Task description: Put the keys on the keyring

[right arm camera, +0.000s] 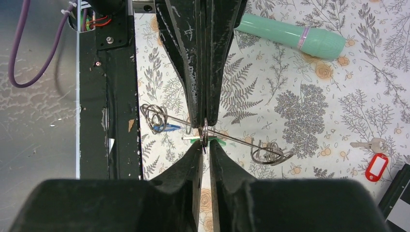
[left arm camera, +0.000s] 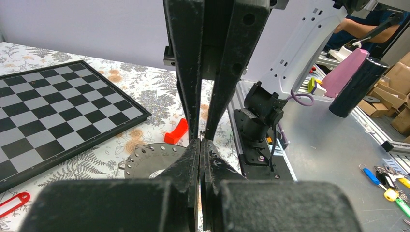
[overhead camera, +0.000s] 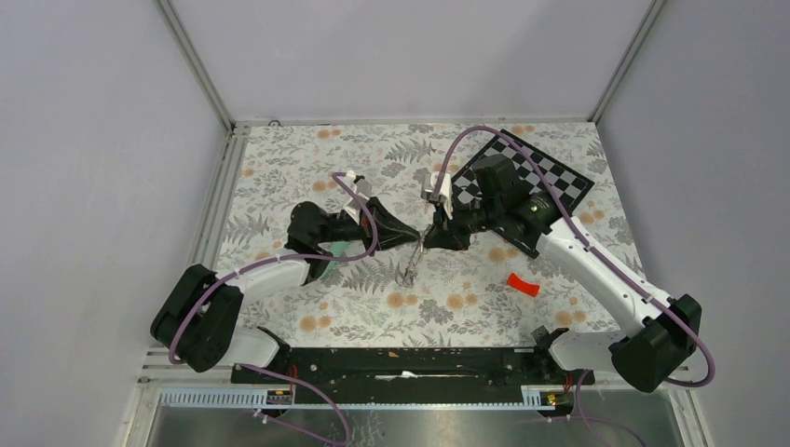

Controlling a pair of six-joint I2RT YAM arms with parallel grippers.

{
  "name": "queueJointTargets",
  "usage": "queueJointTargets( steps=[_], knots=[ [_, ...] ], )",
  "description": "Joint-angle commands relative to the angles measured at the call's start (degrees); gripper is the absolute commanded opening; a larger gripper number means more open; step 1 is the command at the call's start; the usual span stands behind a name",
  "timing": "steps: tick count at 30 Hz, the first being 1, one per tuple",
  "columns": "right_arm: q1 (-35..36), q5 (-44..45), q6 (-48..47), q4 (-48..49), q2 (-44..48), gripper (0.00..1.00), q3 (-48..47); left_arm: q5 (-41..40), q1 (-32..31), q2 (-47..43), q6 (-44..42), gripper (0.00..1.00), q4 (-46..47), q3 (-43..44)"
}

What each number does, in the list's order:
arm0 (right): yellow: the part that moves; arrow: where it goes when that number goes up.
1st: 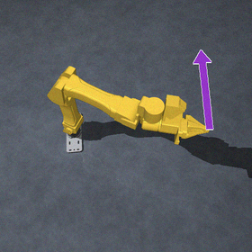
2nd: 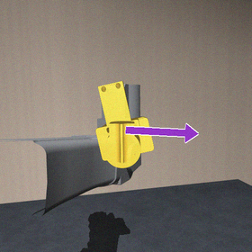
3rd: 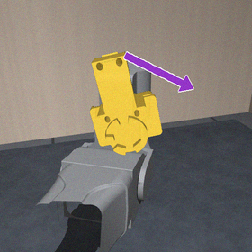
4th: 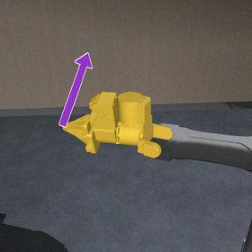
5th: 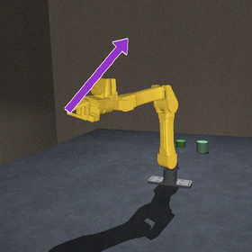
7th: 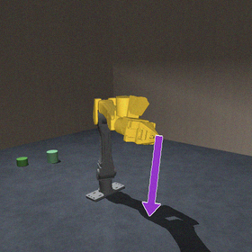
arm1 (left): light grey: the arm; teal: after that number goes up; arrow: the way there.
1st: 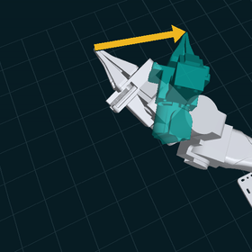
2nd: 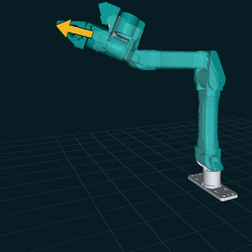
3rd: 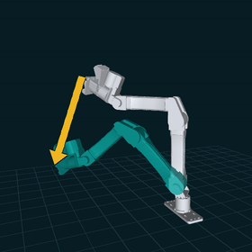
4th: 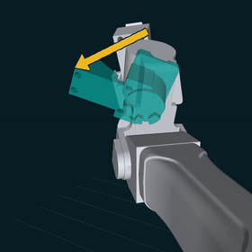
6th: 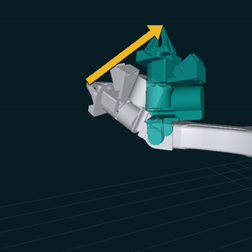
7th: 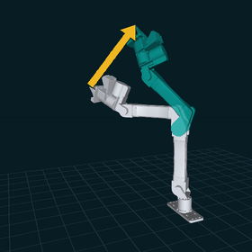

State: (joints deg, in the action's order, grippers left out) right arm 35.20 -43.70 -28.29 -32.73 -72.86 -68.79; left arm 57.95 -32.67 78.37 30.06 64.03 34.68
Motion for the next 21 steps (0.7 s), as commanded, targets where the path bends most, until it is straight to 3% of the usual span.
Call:
queueJointTargets(
  steps=[1, 7, 21],
  knots=[
    [0.0, -2.0, 1.3, 2.9, -0.7, 0.22, 0.7, -1.5, 0.0, -1.0, 1.2, 0.00, 8.0, 0.2],
    [0.0, -0.1, 0.9, 3.2, 1.2, 0.36, 0.4, -1.9, 0.0, -1.0, 0.9, 0.00, 8.1, -0.5],
    [-0.6, 1.0, 0.2, 2.4, 2.6, 0.36, -3.1, -1.6, 0.0, -1.0, 0.4, 0.00, 6.8, -0.3]
  ],
)
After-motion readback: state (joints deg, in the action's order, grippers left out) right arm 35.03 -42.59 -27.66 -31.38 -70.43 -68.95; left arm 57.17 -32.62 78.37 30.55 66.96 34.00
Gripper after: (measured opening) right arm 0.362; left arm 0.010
